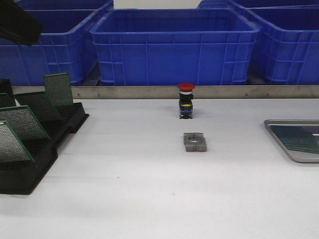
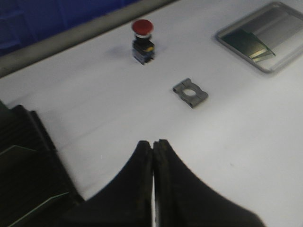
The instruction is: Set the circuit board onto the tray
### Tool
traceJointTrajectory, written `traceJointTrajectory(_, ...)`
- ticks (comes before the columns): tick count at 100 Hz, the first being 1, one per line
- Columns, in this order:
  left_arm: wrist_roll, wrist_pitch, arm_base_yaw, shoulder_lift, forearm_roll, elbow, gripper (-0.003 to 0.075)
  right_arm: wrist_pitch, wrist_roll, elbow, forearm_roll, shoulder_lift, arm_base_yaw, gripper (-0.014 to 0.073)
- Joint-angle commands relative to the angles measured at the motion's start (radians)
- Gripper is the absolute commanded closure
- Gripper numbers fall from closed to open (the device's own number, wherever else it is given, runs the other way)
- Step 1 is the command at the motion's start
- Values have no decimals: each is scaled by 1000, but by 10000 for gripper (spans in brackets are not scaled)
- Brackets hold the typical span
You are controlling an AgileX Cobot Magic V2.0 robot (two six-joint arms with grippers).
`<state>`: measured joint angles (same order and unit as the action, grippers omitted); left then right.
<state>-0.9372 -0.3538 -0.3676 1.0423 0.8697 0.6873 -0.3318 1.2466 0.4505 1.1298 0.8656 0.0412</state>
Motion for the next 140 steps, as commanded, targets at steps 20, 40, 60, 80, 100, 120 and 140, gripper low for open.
traceJointTrajectory(20,48,217,3,-222,18,-141,741,90,7,-55,19,-208,19,655)
traceJointTrajectory(40,47,265,3,-392,27,-260,741,48,7,-108,19,-376,19,655)
traceJointTrajectory(60,47,265,3,-600,25,-351,741,5,7,-128,19,-582,19,655)
traceJointTrajectory(80,47,263,3,-815,25,-433,741,-81,7,-129,19,-744,19,655)
traceJointTrajectory(100,47,272,3,-990,-3,-456,741,-148,7,-134,19,-838,19,655)
traceJointTrajectory(120,47,265,3,-1025,-17,-456,741,-155,7,-134,19,-847,18,655)
traceJointTrajectory(140,47,263,3,-1025,-17,-456,741,-157,7,-134,19,-847,18,655)
